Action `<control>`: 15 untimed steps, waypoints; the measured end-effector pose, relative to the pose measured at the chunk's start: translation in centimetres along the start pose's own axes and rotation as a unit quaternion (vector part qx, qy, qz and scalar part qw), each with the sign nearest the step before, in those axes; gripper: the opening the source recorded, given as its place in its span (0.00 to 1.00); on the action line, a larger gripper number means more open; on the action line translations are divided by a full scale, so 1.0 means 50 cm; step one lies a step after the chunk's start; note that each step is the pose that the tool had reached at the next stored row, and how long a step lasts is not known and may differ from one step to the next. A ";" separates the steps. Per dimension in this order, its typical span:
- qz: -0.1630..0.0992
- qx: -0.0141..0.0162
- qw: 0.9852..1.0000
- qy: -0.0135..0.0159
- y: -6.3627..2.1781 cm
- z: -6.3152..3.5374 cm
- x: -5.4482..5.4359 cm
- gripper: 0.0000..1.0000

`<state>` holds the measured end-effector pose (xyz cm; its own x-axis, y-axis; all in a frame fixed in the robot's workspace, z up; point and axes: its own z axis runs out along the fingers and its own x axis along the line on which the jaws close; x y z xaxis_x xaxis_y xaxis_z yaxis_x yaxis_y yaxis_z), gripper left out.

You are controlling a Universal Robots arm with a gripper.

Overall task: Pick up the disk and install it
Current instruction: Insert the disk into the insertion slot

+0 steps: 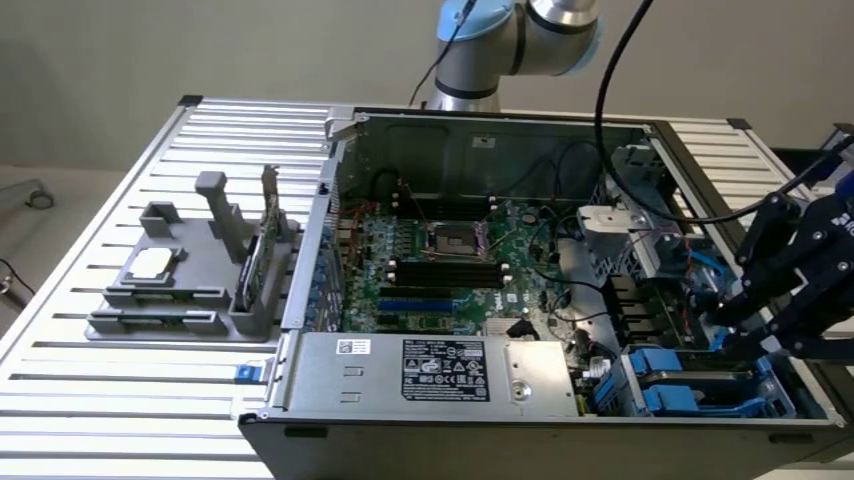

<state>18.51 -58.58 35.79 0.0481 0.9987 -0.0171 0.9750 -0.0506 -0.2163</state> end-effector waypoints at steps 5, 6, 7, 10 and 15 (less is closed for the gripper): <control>0.000 0.000 1.000 0.001 -0.044 -0.001 -0.007 0.37; 0.000 0.000 1.000 0.002 -0.053 -0.001 -0.009 0.37; -0.001 0.000 1.000 0.003 -0.062 -0.001 -0.011 0.37; -0.001 0.000 1.000 0.004 -0.082 0.002 -0.012 0.37; -0.001 0.000 1.000 0.005 -0.082 0.002 -0.012 0.37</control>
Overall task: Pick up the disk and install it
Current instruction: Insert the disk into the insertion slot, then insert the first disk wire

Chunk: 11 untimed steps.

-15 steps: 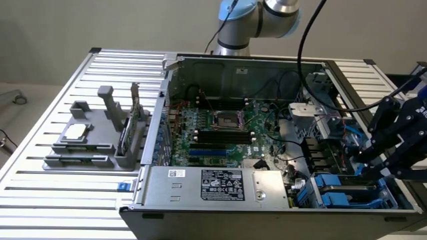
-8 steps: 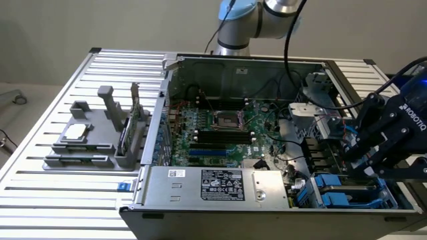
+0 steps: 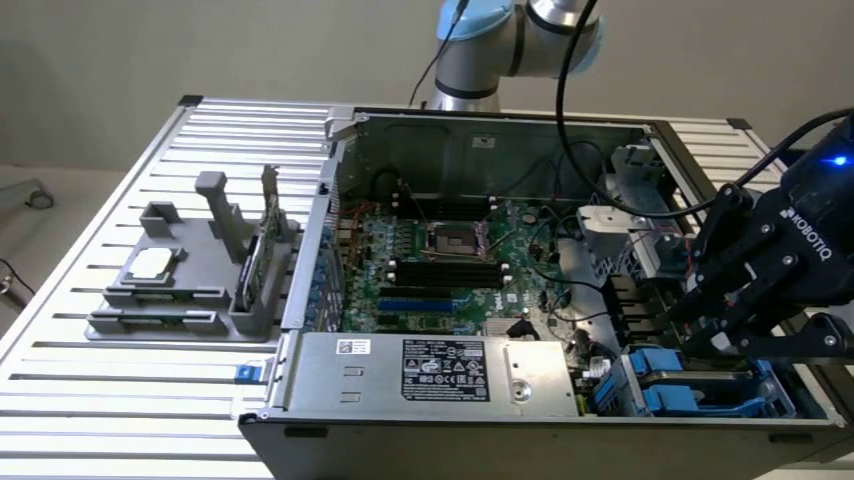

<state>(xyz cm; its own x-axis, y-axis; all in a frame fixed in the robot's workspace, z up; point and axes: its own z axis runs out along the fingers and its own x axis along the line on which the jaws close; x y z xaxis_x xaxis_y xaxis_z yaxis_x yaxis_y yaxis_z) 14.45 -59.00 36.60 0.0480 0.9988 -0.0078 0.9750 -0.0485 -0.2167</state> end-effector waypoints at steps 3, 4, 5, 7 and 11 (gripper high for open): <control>0.000 0.000 1.000 0.000 0.000 0.000 0.000 0.37; 0.000 0.000 1.000 0.000 0.000 0.000 0.000 0.37; 0.000 0.000 1.000 0.000 0.000 0.000 0.000 0.37; 0.000 0.000 1.000 0.000 0.000 0.000 0.000 0.37; 0.000 0.000 1.000 0.000 0.000 0.000 0.001 0.37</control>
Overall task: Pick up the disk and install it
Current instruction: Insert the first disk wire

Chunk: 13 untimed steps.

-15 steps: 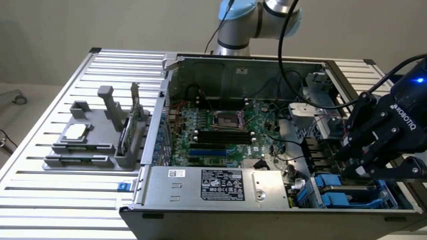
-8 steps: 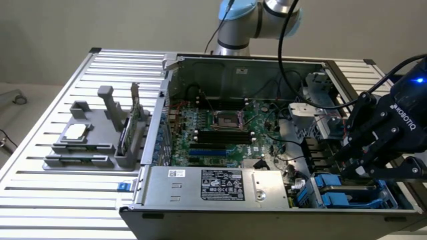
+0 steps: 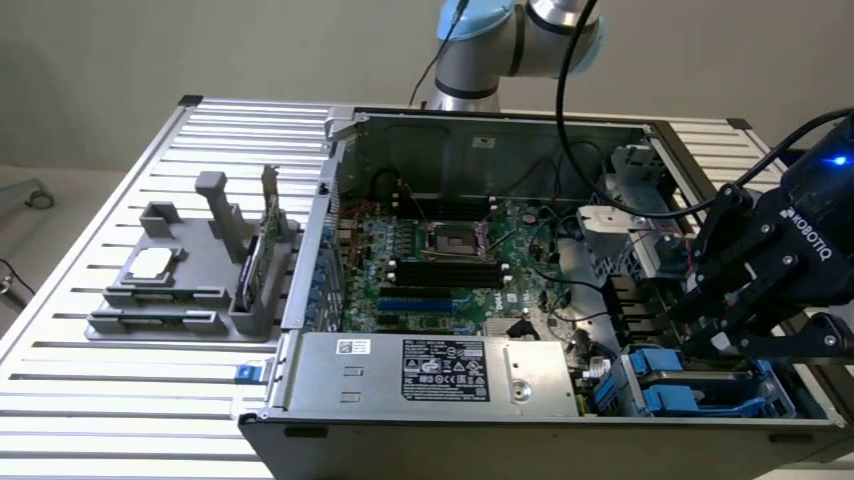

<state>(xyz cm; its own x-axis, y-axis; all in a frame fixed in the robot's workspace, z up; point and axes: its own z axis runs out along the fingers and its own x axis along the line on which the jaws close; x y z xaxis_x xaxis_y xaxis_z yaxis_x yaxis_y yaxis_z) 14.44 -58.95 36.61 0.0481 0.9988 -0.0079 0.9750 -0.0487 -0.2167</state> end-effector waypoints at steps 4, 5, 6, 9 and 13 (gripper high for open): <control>0.001 0.000 1.000 -0.002 -0.006 0.001 0.020 0.37; 0.001 -0.001 1.000 -0.004 -0.007 0.000 0.028 0.37; 0.002 -0.001 1.000 -0.007 -0.008 -0.001 0.035 0.37; 0.003 -0.001 1.000 -0.011 -0.002 -0.004 0.041 0.37; 0.003 -0.001 1.000 -0.015 0.013 -0.010 0.046 0.37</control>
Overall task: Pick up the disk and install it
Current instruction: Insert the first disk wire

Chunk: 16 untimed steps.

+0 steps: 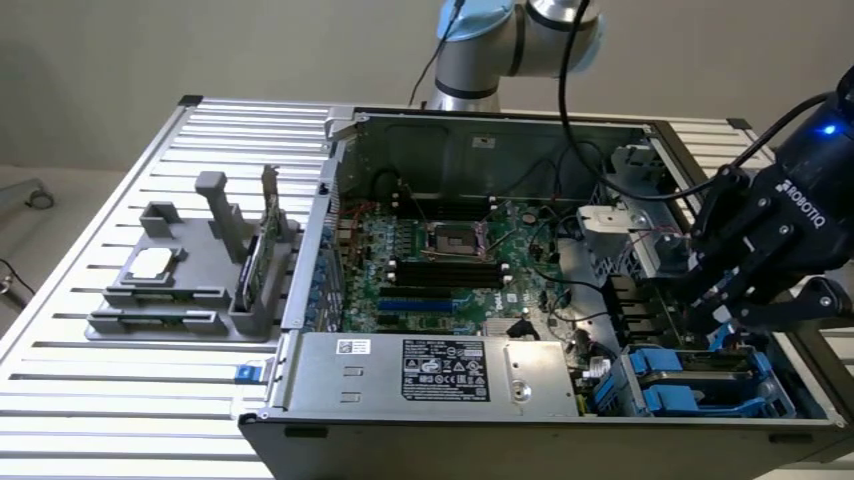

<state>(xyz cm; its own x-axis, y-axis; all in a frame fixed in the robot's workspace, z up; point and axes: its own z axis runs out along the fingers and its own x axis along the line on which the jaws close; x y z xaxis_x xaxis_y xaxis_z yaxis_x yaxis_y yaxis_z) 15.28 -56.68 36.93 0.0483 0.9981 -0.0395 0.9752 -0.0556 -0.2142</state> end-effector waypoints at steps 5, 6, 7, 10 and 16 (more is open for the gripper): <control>0.001 -0.001 1.000 -0.003 0.002 -0.002 0.017 0.37; 0.001 -0.001 1.000 -0.004 0.003 -0.003 0.020 0.37; 0.001 -0.001 1.000 -0.005 0.004 -0.005 0.023 0.37; 0.002 -0.001 1.000 -0.009 0.011 -0.009 0.026 0.37; 0.005 -0.002 1.000 -0.022 0.017 -0.010 0.026 0.37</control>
<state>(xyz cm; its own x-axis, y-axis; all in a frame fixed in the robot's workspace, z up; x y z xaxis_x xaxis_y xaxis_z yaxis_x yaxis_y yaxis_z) 16.27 -55.40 37.19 0.0485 0.9952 -0.0855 0.9755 -0.0656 -0.2102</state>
